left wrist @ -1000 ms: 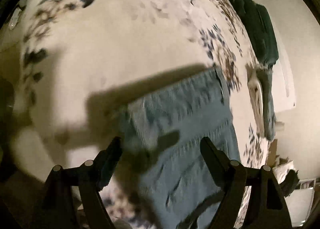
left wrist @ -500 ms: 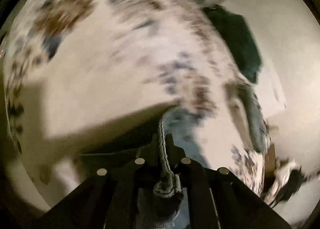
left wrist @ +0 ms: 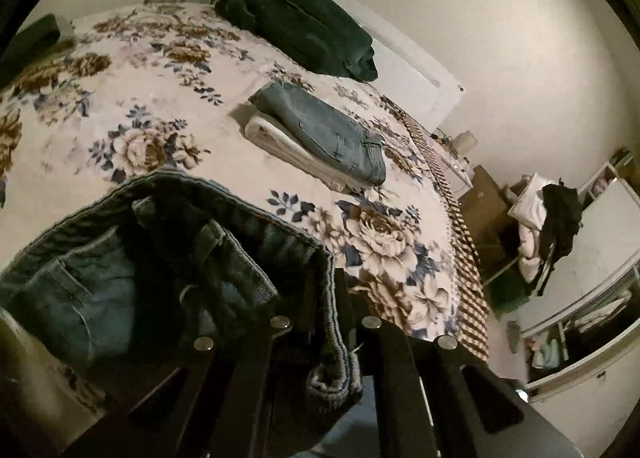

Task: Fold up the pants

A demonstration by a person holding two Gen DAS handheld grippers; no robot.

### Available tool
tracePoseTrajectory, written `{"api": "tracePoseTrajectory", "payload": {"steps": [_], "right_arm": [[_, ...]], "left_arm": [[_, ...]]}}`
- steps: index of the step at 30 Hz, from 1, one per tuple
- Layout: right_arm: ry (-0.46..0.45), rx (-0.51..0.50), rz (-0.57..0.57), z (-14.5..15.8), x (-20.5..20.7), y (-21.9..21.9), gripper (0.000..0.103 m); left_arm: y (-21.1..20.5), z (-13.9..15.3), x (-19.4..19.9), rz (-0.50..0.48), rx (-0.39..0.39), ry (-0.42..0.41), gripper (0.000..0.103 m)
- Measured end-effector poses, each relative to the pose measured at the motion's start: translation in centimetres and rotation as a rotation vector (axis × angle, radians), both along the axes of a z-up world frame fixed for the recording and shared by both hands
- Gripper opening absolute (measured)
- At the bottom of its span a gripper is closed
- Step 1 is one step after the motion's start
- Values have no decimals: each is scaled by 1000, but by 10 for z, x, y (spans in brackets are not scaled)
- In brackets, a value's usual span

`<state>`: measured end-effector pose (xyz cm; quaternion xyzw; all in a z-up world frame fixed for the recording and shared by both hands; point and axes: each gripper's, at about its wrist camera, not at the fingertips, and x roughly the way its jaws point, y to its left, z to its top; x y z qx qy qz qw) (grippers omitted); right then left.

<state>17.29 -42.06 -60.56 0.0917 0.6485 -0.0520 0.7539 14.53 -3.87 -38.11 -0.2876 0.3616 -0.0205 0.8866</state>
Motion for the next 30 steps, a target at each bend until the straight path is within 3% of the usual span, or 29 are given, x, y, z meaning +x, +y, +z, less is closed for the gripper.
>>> {"api": "tracePoseTrajectory", "payload": {"steps": [4,7,9,11,13,17,22,25,30], "right_arm": [[-24,-2,-22,13,-6,-35,95],[-25,13,-31,15,-6,-42,95],[-16,37,-35,12,-7,-39,95],[-6,57,-34,9,-10,-30,95],[1,70,-16,7,-11,-15,95],[12,90,30,5,-8,19,95],[4,81,106,9,0,58,95],[-6,77,130,14,4,74,95],[-19,72,145,20,11,89,95]], "left_arm": [[61,-17,2,113,68,34,4],[144,-53,0,262,66,150,9],[209,-88,-14,384,-47,279,23],[250,-102,-41,490,-156,287,45],[267,-103,-66,542,-205,248,61],[263,-114,-98,545,-319,205,71],[232,-167,-98,503,-513,215,71],[221,-196,-84,490,-561,232,76],[221,-209,-75,547,-624,217,93]]}}
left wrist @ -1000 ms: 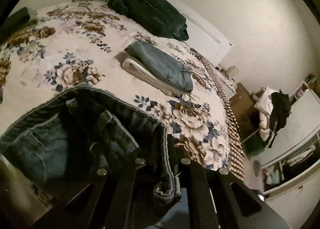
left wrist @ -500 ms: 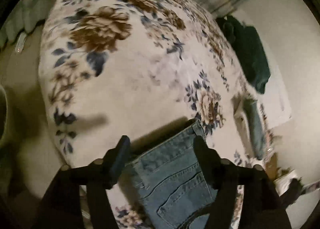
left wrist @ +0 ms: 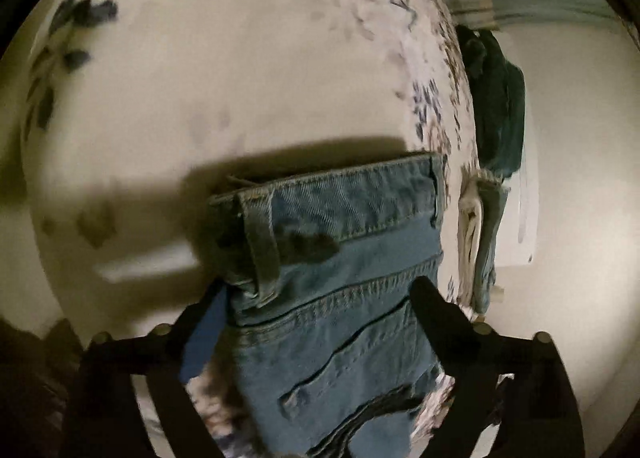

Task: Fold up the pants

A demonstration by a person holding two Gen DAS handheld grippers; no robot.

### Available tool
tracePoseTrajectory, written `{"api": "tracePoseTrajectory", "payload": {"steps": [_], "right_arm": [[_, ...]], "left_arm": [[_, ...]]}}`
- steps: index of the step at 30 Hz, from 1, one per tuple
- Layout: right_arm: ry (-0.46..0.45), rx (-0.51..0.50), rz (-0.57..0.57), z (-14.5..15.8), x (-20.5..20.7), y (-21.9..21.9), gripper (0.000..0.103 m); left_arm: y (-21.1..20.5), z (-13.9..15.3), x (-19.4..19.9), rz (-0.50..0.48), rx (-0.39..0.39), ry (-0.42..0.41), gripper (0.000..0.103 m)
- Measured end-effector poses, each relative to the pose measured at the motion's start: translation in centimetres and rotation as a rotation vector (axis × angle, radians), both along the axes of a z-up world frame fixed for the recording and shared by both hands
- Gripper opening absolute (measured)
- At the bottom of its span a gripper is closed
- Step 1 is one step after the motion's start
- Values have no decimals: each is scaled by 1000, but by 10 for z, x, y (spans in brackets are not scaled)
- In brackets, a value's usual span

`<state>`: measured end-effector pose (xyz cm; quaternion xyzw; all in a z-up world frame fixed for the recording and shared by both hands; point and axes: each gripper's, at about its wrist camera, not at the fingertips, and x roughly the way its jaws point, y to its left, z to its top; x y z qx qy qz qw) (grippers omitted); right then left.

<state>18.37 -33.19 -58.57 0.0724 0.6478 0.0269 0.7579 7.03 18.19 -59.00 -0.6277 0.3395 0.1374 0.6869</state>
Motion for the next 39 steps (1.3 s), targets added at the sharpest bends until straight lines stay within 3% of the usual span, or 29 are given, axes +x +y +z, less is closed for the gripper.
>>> {"api": "tracePoseTrajectory", "payload": {"steps": [3,7,10,12,16,19,23,24,25,26,27,28,32,39], "right_arm": [[5,5,2,-1,1,7,95],[21,26,-6,-4,-3,13,95],[30,23,-1,-7,-8,17,95],[32,24,1,-8,-9,20,95],[24,21,1,-10,-8,22,95],[27,2,-5,-15,-8,23,95],[29,-27,-29,-23,-7,21,95],[29,-34,-34,-25,-7,20,95],[29,-44,-39,-27,-6,20,95],[26,-57,-44,-28,-6,19,95],[23,-67,-44,-29,-5,19,95],[15,-82,-42,-30,-5,19,95],[1,-99,-33,-31,-5,17,95],[-5,-92,-47,-27,-14,-5,95]], "left_arm": [[-5,-1,0,14,12,10,95],[-19,-7,-26,-24,-60,-14,95],[-22,-19,-49,23,-102,-58,95],[-17,-22,-45,48,-120,-86,95],[3,-16,-3,22,-47,-108,95],[8,-19,25,8,-31,-38,103],[-2,-11,36,-15,38,23,101],[-2,-10,34,-5,41,30,98],[-2,-9,31,6,36,23,86],[-3,-8,28,14,38,27,55],[-3,-8,23,15,51,37,39],[-4,-5,19,10,71,27,29],[-19,30,16,-41,198,-17,24],[-82,124,36,-202,446,-138,19]]}}
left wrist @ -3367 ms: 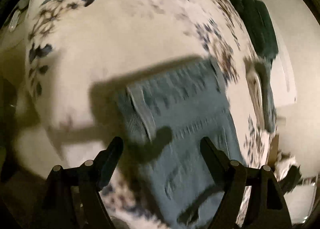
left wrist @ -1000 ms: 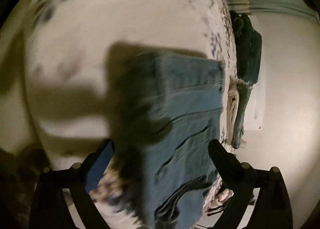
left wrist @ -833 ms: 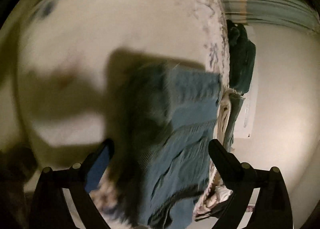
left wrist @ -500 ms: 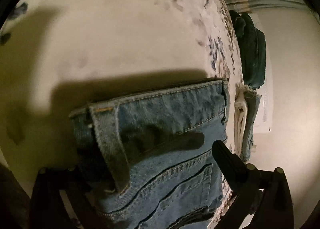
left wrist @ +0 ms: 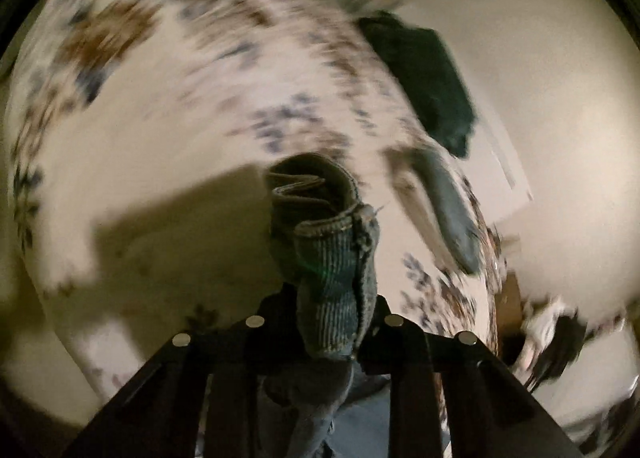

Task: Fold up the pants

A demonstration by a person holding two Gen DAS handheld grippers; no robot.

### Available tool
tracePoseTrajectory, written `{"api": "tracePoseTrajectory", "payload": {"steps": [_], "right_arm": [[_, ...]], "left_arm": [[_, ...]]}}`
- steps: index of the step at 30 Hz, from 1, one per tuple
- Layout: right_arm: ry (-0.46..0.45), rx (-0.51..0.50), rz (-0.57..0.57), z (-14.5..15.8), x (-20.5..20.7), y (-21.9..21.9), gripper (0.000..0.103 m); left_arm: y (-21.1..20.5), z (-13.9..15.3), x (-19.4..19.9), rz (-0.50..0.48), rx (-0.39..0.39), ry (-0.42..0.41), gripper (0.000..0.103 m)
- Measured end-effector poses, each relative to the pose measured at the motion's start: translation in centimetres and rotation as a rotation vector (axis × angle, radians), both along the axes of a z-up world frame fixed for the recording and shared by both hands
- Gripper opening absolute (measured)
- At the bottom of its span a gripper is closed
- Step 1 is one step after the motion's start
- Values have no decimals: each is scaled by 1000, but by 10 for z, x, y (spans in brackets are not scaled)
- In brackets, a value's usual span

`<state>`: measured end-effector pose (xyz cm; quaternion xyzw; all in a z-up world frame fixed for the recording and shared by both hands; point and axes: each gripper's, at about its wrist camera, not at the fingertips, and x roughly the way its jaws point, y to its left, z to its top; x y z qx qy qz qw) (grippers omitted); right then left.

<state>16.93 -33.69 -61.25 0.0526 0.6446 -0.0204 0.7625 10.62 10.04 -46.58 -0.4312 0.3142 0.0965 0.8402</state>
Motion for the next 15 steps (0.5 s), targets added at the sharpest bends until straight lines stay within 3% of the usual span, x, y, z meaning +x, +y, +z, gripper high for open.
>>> {"api": "tracePoseTrajectory", "payload": {"steps": [4,8,11,15], "right_arm": [[-10,5,-27,8,-6,-24,95],[-25,4,-72,18,-11,-56,95],[-31,-2,-117,23,-17,-85,95],[-32,-15,-180,23,-29,-128,95]], "left_arm": [[-64,45,15,-152,126,-64,17],[-151,62,27,-349,233,-105,16],[-216,53,27,-498,285,-118,16],[-299,8,37,-722,333,-34,16]]}}
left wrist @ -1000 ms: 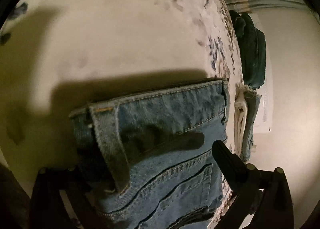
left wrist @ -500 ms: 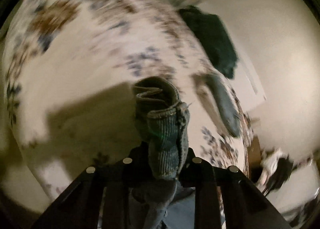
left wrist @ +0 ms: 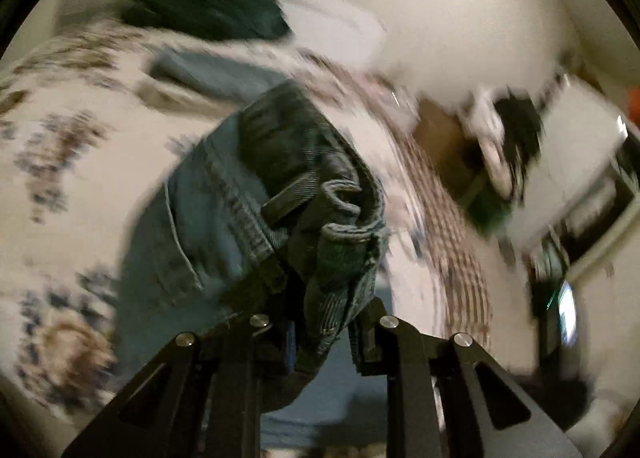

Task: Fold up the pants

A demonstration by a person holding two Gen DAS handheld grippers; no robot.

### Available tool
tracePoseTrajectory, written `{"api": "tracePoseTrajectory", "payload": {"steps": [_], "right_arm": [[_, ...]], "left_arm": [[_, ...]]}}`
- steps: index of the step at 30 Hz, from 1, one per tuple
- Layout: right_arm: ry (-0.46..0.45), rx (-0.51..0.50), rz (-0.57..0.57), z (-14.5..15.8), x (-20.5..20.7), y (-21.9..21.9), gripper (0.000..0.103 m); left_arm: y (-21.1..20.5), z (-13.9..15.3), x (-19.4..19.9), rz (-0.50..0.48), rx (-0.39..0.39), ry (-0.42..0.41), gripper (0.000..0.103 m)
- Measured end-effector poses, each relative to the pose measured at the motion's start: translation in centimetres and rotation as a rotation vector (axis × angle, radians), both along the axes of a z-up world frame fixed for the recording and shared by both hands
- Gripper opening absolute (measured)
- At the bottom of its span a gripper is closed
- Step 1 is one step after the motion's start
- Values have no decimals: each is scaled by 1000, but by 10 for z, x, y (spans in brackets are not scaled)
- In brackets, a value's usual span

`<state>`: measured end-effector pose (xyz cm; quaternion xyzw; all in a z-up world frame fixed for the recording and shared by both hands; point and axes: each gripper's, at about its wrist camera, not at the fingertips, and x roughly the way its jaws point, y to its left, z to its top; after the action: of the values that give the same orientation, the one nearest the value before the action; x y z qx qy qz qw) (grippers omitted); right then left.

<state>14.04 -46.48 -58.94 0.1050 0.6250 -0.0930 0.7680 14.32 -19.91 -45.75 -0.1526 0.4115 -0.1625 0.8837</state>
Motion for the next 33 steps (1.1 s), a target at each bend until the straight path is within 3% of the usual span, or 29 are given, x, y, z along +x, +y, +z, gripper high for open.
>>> {"api": "tracePoseTrajectory", "payload": {"steps": [5,7,9,10,11,12,13,14,18,24,26,27,28,30,33], "right_arm": [[7,35,-50,-7,-8,-41,95],[1,71,-53,-9,-6,-52,95],[-20,127,-52,-8,-3,-59,95],[-39,170,-48,-6,0,-63,95],[-52,198,-39,-5,4,-63,95],[-70,243,-23,-4,9,-61,95],[-83,277,-7,-3,13,-58,95],[-97,314,11,-3,19,-53,95],[-93,474,81,-19,42,-21,95],[-16,499,157,-69,78,31,96],[-35,466,137,-76,81,35,83],[-60,457,121,-76,81,34,37],[-49,441,122,-77,82,35,27],[-70,417,90,-68,74,29,12],[-89,394,34,-50,59,10,9]], "left_arm": [[-65,-56,3,-225,128,169,17],[-79,-62,2,-265,190,214,18],[-80,-53,1,-272,204,215,23],[-80,-47,1,-284,183,218,36],[-79,-40,1,-293,157,236,56],[-78,-33,1,-293,140,248,68],[-73,-33,-6,-287,124,250,83],[-69,-25,-9,-280,100,250,85],[-43,-6,-14,-213,48,253,85],[30,-1,0,27,48,301,86],[54,-7,8,95,68,313,86],[67,-11,14,132,89,323,86],[77,-15,19,155,101,331,86],[95,-21,27,203,106,339,86],[109,-23,37,242,85,334,86]]}}
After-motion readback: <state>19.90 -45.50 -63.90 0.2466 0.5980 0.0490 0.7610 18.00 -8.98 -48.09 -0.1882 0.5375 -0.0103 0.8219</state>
